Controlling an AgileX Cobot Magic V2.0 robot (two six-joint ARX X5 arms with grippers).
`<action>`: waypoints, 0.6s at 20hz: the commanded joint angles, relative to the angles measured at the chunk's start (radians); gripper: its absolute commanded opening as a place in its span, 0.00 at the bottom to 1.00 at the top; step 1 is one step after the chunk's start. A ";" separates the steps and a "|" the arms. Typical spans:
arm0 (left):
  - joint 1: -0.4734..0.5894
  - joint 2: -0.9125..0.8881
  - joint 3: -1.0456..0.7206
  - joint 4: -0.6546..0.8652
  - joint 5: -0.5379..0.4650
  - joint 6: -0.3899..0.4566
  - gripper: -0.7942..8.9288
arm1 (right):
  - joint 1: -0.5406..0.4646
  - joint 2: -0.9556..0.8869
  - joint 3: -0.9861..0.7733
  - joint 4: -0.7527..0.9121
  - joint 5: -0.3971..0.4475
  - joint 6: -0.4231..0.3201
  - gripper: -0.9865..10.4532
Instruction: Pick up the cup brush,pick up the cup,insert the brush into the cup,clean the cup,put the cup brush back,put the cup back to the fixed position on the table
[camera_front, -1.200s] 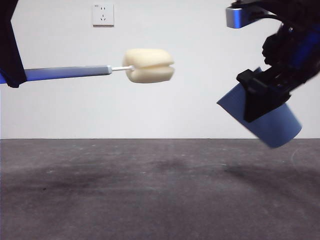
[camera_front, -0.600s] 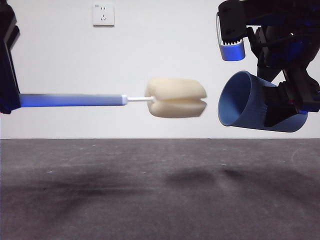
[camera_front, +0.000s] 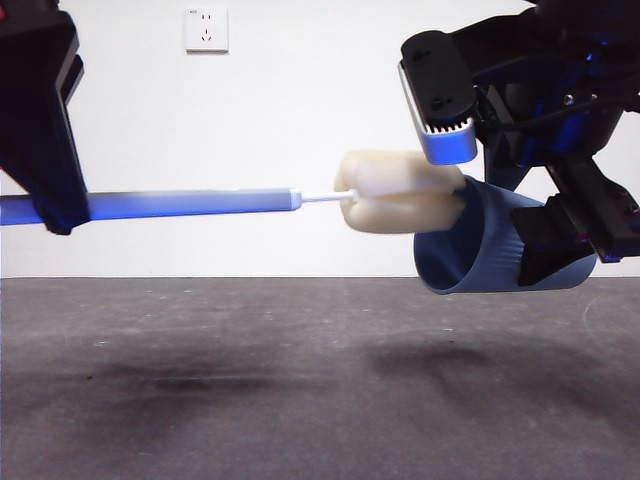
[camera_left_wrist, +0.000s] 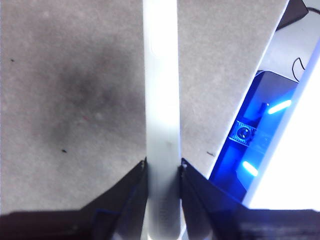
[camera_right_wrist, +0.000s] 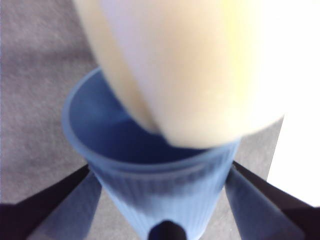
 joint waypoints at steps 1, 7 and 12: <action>-0.005 0.011 -0.002 -0.023 0.003 -0.014 0.07 | 0.002 0.012 0.001 0.014 0.016 -0.005 0.07; -0.038 0.070 -0.002 -0.002 0.010 -0.019 0.07 | 0.016 0.012 0.001 0.039 0.029 -0.005 0.07; -0.069 0.144 -0.002 0.146 0.029 -0.082 0.07 | 0.075 0.020 0.001 0.029 0.032 -0.027 0.07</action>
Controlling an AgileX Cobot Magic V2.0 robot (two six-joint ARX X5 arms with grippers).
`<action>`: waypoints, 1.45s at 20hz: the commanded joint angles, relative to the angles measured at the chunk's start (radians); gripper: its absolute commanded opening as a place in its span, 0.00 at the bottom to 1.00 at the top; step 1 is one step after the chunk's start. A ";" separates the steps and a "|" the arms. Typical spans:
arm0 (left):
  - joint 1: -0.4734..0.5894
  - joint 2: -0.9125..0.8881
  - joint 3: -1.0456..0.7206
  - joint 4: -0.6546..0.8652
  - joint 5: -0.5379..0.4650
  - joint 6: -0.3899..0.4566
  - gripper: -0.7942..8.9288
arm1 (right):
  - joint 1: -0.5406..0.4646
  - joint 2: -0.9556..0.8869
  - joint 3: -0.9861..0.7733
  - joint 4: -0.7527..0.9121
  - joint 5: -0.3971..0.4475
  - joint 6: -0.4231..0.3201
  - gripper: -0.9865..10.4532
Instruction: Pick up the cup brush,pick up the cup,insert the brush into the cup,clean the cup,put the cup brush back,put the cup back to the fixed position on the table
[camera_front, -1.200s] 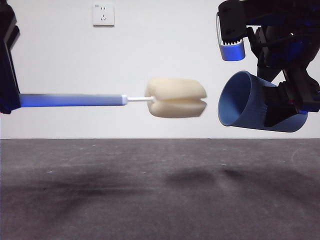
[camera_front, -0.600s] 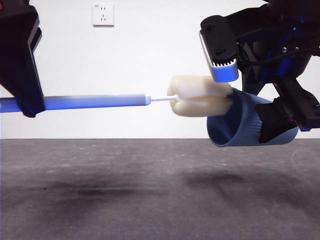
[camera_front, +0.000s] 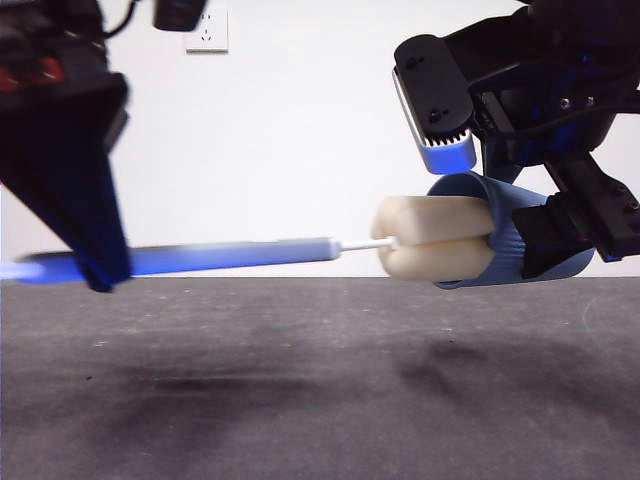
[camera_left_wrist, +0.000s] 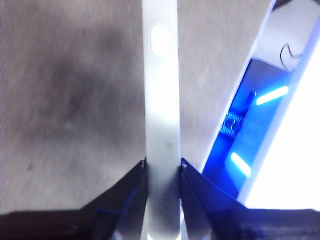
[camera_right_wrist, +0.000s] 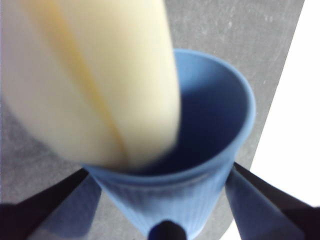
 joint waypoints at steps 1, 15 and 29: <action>-0.006 0.019 -0.002 0.085 0.018 -0.043 0.07 | 0.050 0.020 0.001 0.009 -0.027 0.002 0.07; -0.024 0.019 -0.002 0.189 0.066 -0.141 0.07 | 0.156 0.080 0.001 0.037 -0.030 0.006 0.07; -0.025 -0.085 -0.002 -0.055 -0.068 -0.145 0.07 | 0.053 0.080 0.001 0.024 0.041 0.050 0.07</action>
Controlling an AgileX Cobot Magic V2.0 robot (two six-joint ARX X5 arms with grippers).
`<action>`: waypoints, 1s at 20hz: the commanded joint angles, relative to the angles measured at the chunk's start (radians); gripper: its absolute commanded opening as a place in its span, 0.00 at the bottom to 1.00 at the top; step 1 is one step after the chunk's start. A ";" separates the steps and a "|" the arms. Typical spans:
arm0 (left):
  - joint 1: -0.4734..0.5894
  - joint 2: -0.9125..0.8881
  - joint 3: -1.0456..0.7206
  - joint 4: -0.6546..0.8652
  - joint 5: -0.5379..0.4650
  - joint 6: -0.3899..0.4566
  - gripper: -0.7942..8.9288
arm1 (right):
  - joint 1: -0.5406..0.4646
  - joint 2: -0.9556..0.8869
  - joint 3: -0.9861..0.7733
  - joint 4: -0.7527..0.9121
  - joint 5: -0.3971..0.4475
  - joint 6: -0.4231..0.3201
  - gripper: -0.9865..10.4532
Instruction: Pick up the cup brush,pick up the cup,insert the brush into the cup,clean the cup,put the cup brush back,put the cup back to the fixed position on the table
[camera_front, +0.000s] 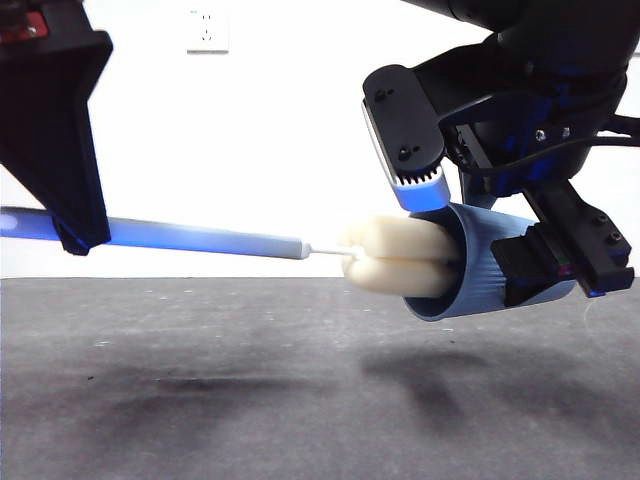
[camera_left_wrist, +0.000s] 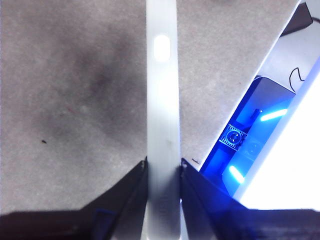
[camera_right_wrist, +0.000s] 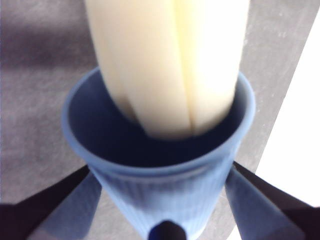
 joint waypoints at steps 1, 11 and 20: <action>-0.003 0.005 -0.001 0.011 0.003 -0.003 0.07 | 0.002 0.007 0.001 0.013 0.000 0.011 0.07; -0.005 0.122 0.000 0.239 0.105 -0.022 0.07 | 0.058 0.007 0.001 0.019 -0.008 0.013 0.07; -0.004 0.137 0.073 0.179 0.103 -0.052 0.07 | 0.085 0.007 0.001 0.016 0.011 0.063 0.07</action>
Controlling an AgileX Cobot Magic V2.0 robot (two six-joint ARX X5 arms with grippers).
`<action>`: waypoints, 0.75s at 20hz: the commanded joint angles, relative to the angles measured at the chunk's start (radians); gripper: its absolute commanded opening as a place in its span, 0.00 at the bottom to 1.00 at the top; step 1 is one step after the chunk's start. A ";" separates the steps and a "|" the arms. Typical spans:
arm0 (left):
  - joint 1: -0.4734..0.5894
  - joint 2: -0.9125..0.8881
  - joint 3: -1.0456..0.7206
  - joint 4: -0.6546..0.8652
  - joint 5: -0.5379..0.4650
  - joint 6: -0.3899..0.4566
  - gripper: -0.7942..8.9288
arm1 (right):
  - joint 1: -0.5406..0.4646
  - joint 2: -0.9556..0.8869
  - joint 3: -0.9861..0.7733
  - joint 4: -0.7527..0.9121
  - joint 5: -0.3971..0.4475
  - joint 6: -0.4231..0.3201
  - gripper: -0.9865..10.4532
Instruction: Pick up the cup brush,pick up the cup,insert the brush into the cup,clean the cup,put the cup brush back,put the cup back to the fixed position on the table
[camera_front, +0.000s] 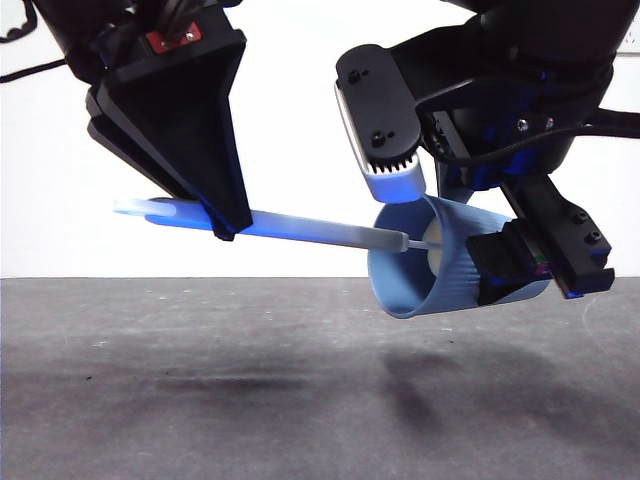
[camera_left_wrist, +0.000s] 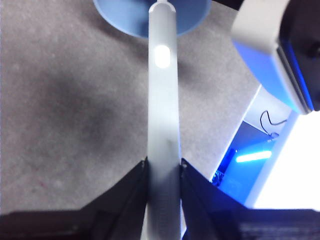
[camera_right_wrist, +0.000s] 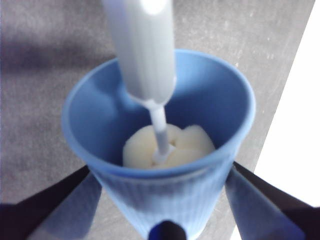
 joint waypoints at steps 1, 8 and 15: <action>-0.002 0.001 0.006 -0.026 -0.005 -0.018 0.07 | 0.006 0.007 0.001 0.004 0.003 0.035 0.07; 0.001 -0.081 0.006 -0.264 -0.227 -0.029 0.07 | -0.059 -0.006 0.001 -0.037 0.025 0.162 0.07; 0.059 -0.246 0.006 -0.350 -0.300 -0.114 0.07 | -0.203 -0.112 0.016 -0.043 0.024 0.331 0.07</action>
